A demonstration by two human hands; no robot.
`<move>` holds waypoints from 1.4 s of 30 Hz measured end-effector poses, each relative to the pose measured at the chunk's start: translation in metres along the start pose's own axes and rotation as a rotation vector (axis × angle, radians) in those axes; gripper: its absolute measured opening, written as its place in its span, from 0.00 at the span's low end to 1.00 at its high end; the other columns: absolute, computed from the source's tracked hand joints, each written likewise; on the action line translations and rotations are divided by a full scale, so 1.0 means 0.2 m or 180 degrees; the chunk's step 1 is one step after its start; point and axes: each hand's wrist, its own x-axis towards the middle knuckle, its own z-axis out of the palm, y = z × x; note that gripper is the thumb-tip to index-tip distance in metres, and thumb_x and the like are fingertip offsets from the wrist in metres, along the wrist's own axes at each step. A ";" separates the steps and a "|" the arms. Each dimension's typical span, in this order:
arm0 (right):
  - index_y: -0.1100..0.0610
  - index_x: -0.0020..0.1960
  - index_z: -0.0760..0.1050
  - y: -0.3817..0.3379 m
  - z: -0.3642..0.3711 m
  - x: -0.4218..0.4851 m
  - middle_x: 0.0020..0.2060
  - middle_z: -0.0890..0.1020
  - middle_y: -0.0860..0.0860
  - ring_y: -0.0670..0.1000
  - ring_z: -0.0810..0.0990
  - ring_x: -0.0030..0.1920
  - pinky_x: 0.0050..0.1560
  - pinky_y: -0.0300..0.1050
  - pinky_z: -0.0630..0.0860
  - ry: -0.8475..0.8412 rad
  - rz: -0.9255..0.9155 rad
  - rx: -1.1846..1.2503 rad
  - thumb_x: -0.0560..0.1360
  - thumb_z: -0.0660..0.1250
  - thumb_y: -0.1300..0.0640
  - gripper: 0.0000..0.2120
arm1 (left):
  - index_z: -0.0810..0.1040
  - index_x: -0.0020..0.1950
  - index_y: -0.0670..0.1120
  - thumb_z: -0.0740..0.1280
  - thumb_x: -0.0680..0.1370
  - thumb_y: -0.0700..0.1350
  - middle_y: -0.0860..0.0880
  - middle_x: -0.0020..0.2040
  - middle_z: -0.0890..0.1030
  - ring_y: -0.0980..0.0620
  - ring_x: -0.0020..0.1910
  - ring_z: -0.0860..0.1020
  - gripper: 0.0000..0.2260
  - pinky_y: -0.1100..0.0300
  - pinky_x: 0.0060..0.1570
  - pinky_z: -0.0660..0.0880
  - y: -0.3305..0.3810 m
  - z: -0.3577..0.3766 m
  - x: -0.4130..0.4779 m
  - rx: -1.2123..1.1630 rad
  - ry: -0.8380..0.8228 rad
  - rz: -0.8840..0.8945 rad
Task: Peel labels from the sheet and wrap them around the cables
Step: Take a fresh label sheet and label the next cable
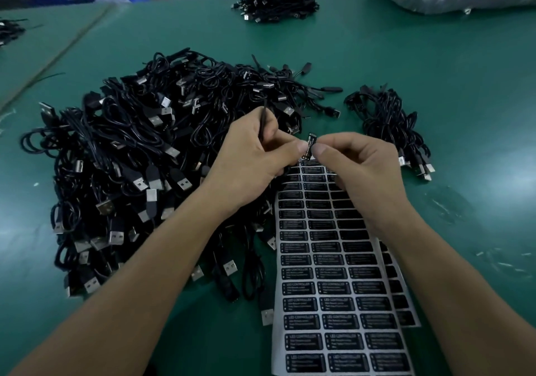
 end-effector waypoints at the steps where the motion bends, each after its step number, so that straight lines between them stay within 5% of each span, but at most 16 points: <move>1: 0.55 0.45 0.84 0.00 0.00 0.00 0.30 0.80 0.40 0.38 0.74 0.29 0.33 0.29 0.69 -0.0019 0.0013 0.0022 0.77 0.72 0.61 0.04 | 0.60 0.40 0.48 0.72 0.77 0.35 0.51 0.38 0.86 0.54 0.35 0.79 0.20 0.63 0.33 0.76 0.00 0.00 0.00 0.0016 -0.0002 0.0003; 5: 0.55 0.43 0.82 0.00 0.01 0.00 0.26 0.76 0.39 0.39 0.71 0.25 0.29 0.28 0.67 -0.0025 0.0096 -0.0033 0.78 0.70 0.62 0.06 | 0.64 0.41 0.49 0.72 0.77 0.42 0.49 0.40 0.85 0.53 0.40 0.82 0.17 0.58 0.42 0.79 -0.01 -0.01 0.01 0.0444 0.0144 0.0069; 9: 0.54 0.40 0.79 0.01 0.00 0.01 0.26 0.72 0.39 0.40 0.66 0.27 0.30 0.30 0.66 0.0176 0.0258 0.0051 0.79 0.68 0.61 0.09 | 0.71 0.49 0.50 0.64 0.83 0.48 0.55 0.38 0.77 0.64 0.35 0.76 0.04 0.73 0.34 0.70 -0.02 -0.03 -0.01 0.1653 0.0331 0.0358; 12: 0.54 0.41 0.79 0.01 0.01 0.02 0.25 0.73 0.38 0.40 0.67 0.27 0.31 0.30 0.67 0.0266 0.0304 0.0042 0.79 0.69 0.61 0.08 | 0.75 0.53 0.48 0.57 0.85 0.49 0.52 0.45 0.74 0.57 0.41 0.73 0.09 0.66 0.40 0.70 -0.04 -0.07 -0.02 0.2386 0.0365 0.0609; 14: 0.54 0.41 0.80 0.01 0.01 0.02 0.26 0.74 0.38 0.40 0.68 0.28 0.32 0.30 0.68 0.0342 0.0314 0.0019 0.78 0.70 0.61 0.08 | 0.75 0.47 0.45 0.58 0.86 0.48 0.53 0.41 0.69 0.57 0.38 0.70 0.12 0.67 0.38 0.68 -0.03 -0.08 -0.02 0.2586 0.0612 0.0830; 17: 0.54 0.41 0.80 0.01 0.00 0.02 0.25 0.74 0.38 0.39 0.69 0.28 0.33 0.30 0.69 0.0400 0.0347 0.0004 0.78 0.70 0.60 0.07 | 0.80 0.48 0.43 0.55 0.86 0.48 0.56 0.33 0.66 0.59 0.28 0.66 0.17 0.68 0.28 0.65 0.02 -0.08 -0.03 0.1979 0.1040 0.0750; 22: 0.52 0.40 0.80 0.00 0.00 0.01 0.27 0.74 0.39 0.40 0.68 0.30 0.33 0.32 0.69 0.0348 0.0340 -0.0056 0.78 0.70 0.58 0.07 | 0.81 0.37 0.46 0.55 0.86 0.49 0.56 0.25 0.63 0.56 0.23 0.57 0.22 0.66 0.20 0.56 0.19 -0.13 -0.02 -0.0647 0.0737 -0.0130; 32: 0.52 0.41 0.81 -0.04 0.01 0.01 0.32 0.79 0.48 0.47 0.74 0.35 0.31 0.37 0.74 0.0406 0.0260 0.0236 0.78 0.70 0.61 0.08 | 0.85 0.38 0.47 0.56 0.78 0.48 0.53 0.27 0.66 0.56 0.24 0.64 0.19 0.63 0.19 0.63 -0.05 0.06 -0.07 -0.0554 0.0067 -0.0808; 36: 0.56 0.44 0.81 -0.06 0.03 0.00 0.38 0.83 0.54 0.50 0.82 0.40 0.36 0.39 0.77 0.0224 0.0274 0.0535 0.79 0.69 0.62 0.06 | 0.79 0.44 0.32 0.57 0.77 0.48 0.56 0.26 0.71 0.53 0.23 0.66 0.20 0.63 0.18 0.65 -0.08 0.04 -0.06 -0.0368 -0.0010 -0.0710; 40: 0.56 0.43 0.81 -0.07 0.05 -0.01 0.40 0.84 0.55 0.53 0.86 0.46 0.42 0.42 0.80 0.0038 0.0601 0.1137 0.79 0.68 0.62 0.07 | 0.77 0.29 0.52 0.58 0.85 0.47 0.41 0.33 0.77 0.51 0.23 0.70 0.24 0.61 0.21 0.69 -0.10 0.03 -0.09 -0.0215 -0.0113 -0.0536; 42: 0.54 0.42 0.81 -0.08 0.06 -0.01 0.38 0.83 0.52 0.50 0.84 0.44 0.43 0.41 0.77 0.0074 0.0713 0.1161 0.78 0.69 0.61 0.07 | 0.80 0.36 0.44 0.58 0.85 0.48 0.46 0.31 0.76 0.50 0.25 0.72 0.21 0.59 0.24 0.72 -0.10 0.03 -0.09 -0.0265 -0.0130 -0.0537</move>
